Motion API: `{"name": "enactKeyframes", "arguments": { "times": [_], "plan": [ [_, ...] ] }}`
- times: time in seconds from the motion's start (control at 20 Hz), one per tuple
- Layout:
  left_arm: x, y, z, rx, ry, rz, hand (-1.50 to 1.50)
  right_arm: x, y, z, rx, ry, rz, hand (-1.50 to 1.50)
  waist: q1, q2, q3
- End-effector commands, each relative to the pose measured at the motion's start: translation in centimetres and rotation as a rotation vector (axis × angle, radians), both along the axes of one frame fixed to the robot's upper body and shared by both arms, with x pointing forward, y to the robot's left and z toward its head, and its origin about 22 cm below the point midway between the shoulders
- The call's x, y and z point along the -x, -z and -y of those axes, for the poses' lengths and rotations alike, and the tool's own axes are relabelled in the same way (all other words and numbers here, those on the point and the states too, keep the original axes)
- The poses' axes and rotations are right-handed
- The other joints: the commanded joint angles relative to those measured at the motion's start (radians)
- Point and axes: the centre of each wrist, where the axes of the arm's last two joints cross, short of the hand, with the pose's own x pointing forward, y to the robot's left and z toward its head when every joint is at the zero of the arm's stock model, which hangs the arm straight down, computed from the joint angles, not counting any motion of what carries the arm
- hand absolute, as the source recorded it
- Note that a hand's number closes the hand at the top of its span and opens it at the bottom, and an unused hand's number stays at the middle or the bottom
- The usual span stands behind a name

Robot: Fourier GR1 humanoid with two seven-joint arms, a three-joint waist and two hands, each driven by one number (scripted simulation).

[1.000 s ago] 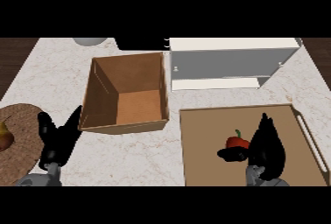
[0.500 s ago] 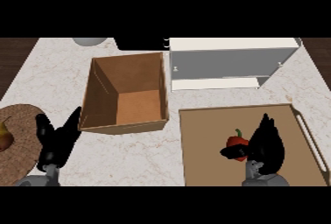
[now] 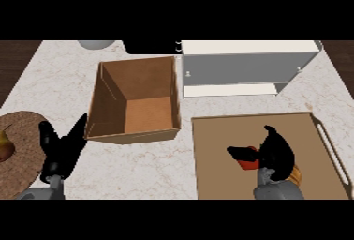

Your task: Pick the bell pepper from the tray and place it in the tiered shelf

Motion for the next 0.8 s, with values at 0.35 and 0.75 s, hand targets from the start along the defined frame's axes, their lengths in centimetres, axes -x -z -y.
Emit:
{"name": "enactKeyframes", "arguments": {
  "times": [0.35, 0.75],
  "plan": [
    [-1.2, -0.2, 2.9, -0.002, -0.018, 0.003, 0.0, 0.5, 1.9, -2.8, -0.034, -0.109, -0.016, 1.5, -0.004, 0.005, 0.004],
    [-1.9, -1.1, 0.8, -0.004, -0.001, 0.008, 0.0, -0.3, -1.1, -8.0, -0.032, -0.59, 0.12, 1.5, 0.012, 0.01, 0.005]
  ]
}}
